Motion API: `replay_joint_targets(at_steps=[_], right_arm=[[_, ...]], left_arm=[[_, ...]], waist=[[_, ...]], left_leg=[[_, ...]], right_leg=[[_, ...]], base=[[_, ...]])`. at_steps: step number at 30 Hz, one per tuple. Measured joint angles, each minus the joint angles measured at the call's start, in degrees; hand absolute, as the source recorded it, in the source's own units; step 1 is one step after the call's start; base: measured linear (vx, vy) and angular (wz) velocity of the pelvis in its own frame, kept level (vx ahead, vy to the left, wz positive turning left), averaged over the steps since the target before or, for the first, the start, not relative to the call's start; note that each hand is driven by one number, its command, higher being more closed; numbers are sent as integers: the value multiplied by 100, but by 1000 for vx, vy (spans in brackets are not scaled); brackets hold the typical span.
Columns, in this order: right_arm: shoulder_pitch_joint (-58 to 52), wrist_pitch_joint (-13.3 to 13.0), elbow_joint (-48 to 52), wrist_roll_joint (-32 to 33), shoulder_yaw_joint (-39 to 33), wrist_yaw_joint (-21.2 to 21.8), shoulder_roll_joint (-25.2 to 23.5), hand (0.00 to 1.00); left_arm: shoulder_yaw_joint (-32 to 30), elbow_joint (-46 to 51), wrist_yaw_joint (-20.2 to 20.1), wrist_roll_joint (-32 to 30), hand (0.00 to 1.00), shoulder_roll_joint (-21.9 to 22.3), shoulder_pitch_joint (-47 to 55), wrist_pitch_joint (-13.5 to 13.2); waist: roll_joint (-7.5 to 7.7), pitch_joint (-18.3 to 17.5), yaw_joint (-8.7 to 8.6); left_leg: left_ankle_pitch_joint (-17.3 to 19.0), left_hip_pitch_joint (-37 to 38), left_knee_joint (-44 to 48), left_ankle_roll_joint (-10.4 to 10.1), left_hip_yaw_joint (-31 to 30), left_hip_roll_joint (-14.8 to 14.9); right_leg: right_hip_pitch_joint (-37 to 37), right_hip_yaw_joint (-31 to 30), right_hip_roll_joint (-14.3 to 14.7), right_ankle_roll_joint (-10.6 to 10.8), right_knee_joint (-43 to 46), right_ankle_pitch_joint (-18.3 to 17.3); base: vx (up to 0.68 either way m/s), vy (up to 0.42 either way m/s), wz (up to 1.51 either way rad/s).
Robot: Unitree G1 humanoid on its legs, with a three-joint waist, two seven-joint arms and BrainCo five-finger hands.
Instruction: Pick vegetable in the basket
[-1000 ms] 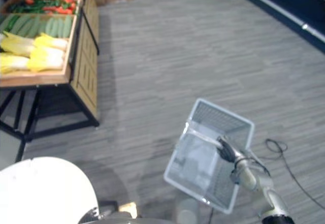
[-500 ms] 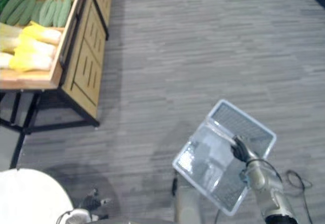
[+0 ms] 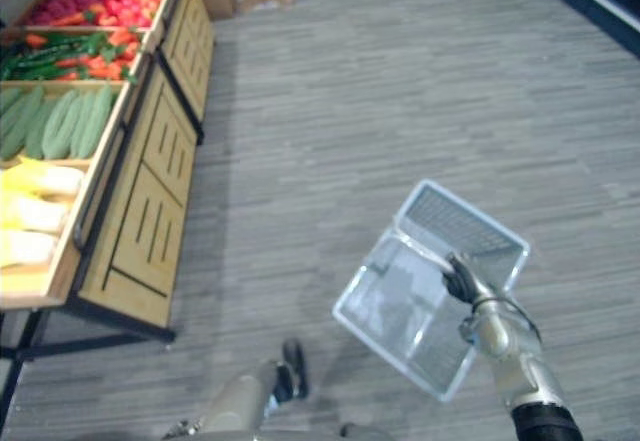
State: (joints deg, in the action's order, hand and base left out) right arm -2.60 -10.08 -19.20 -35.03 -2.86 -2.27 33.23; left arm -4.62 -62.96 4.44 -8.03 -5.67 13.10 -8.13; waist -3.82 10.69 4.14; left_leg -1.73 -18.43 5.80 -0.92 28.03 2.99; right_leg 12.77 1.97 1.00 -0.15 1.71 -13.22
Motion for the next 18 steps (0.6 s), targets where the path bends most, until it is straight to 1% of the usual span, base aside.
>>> replay_joint_targets(at_steps=[1, 2, 3, 4, 5, 6, 7, 8, 9, 10, 11, 12, 13, 14, 15, 16, 17, 18], right_arm=[[-52, 2, -3, 0, 7, 8, 22, 100], [-134, 5, -97, 2, 83, 17, -45, 100], [-209, 2, -136, 2, 160, 53, -47, 100], [-218, 3, -140, 0, 160, 56, -50, 100], [-225, 7, -213, -58, 160, 116, -50, 100], [-227, 12, -339, -64, 161, 166, -57, 100], [-222, 15, -540, -65, 162, 168, -121, 100], [-218, 14, -604, -65, 167, 168, -158, 100], [-251, 14, -683, -65, 163, 169, -241, 100], [-402, 10, -646, -64, 101, 159, -345, 100], [-499, 12, -621, -64, 81, 151, -393, 100], [-729, 12, -569, -63, -120, 137, -535, 100], [-824, 14, -545, -62, -196, 126, -570, 100], [-1018, 25, -456, -62, -420, 112, -647, 100], [-1111, 29, -395, -62, -544, 77, -664, 100], [-1168, 28, -379, -61, -641, 59, -667, 100], [-1264, 36, -421, -50, -832, 17, -687, 100], [-1294, 60, -557, 9, -967, 12, -743, 100]], left_arm=[[-2, -1, -13, 0, 0, 29, 34, -1], [-35, -61, -23, -4, 0, 31, 11, 9], [-130, -85, -38, -35, 0, -8, 6, 8], [-146, -91, -46, -122, 0, -28, 12, 6], [-149, -89, -57, -228, 0, -51, 20, 8], [-141, -73, -63, -229, 0, -81, 19, 6], [-66, 11, -72, -228, 0, -128, 0, -5], [20, 36, -71, -229, 0, -155, -19, -9], [161, 9, -69, -228, 0, -201, -94, 14], [306, -70, -46, -227, 0, -248, -177, 115], [396, -93, -35, -223, 0, -277, -222, 141], [570, -67, -36, -222, 0, -332, -331, 130], [629, -69, -40, -218, 0, -338, -392, 129], [708, -50, -38, -198, 0, -345, -531, 128], [726, -8, -36, -189, 0, -338, -595, 111], [742, 3, -35, -177, 0, -329, -642, 111], [757, 42, -28, -175, 0, -319, -721, 104], [743, 81, -12, -175, 0, -319, -707, 87]], waist=[[-69, -44, 11], [-3, -126, 52], [105, -190, 72], [127, -200, 67], [207, -232, 46], [246, -261, 18], [270, -305, -49], [285, -313, -79], [286, -311, -104], [280, -308, -193], [270, -302, -266], [245, -292, -397], [240, -294, -431], [245, -293, -506], [254, -285, -565], [268, -276, -589], [233, -300, -580], [391, -315, -554]], left_leg=[[-157, 64, -182, 103, 239, 19], [-351, 227, -192, 986, 443, -98], [-195, 387, -273, 1193, 455, -330], [-139, 496, -303, 1298, 413, -441], [52, 717, -298, 1381, 212, -679], [216, 906, -251, 1376, -17, -816], [450, 1132, -145, 1347, -414, -935], [567, 1222, -61, 1341, -573, -974], [761, 1485, 75, 1330, -931, -1039], [792, 1847, 35, 1328, -1402, -1136], [792, 2011, 16, 1328, -1662, -1171], [794, 2372, -16, 1332, -2254, -1204], [796, 2474, -23, 1334, -2514, -1210], [802, 2621, -14, 1334, -3054, -1221], [855, 2696, 14, 1333, -3383, -1216], [958, 2704, 90, 1296, -3656, -1182], [1160, 2763, 196, 1165, -4014, -1146], [1353, 2774, 312, 1058, -4320, -1151]], right_leg=[[77, 8, 73, 63, 32, -66], [186, 32, 2, 123, 234, -241], [55, 145, -172, 170, 733, -269], [-26, 181, -248, 190, 1094, -281], [-274, 216, -438, 464, 2093, -255], [-540, 155, -529, 1039, 3086, 7], [-1052, -83, -494, 1702, 4476, 824], [-1335, -166, -463, 1693, 5199, 995], [-1888, -240, -475, 1690, 6544, 1048], [-2287, -232, -497, 1562, 7309, 980], [-2460, -202, -542, 1350, 7504, 901], [-2892, -190, -691, 686, 7528, 541], [-3063, -208, -759, 445, 7389, 412], [-3349, -276, -892, 209, 6814, 267], [-3493, -370, -934, 184, 6234, 250], [-3560, -517, -906, 187, 5712, 251], [-3533, -967, -842, 299, 4504, 319], [-3423, -1573, -823, 386, 3285, 394]], base=[[821, 216, 3], [797, 249, 17], [791, 268, 26], [612, 263, 50], [483, 220, 72], [716, 283, 125], [597, 197, 126], [587, 164, 151], [555, 61, 160], [435, 37, 176], [692, -38, 230], [365, -55, 200], [602, -143, 247], [308, -120, 202], [375, -158, 202], [264, -146, 188], [292, -212, 179], [285, -238, 165]])
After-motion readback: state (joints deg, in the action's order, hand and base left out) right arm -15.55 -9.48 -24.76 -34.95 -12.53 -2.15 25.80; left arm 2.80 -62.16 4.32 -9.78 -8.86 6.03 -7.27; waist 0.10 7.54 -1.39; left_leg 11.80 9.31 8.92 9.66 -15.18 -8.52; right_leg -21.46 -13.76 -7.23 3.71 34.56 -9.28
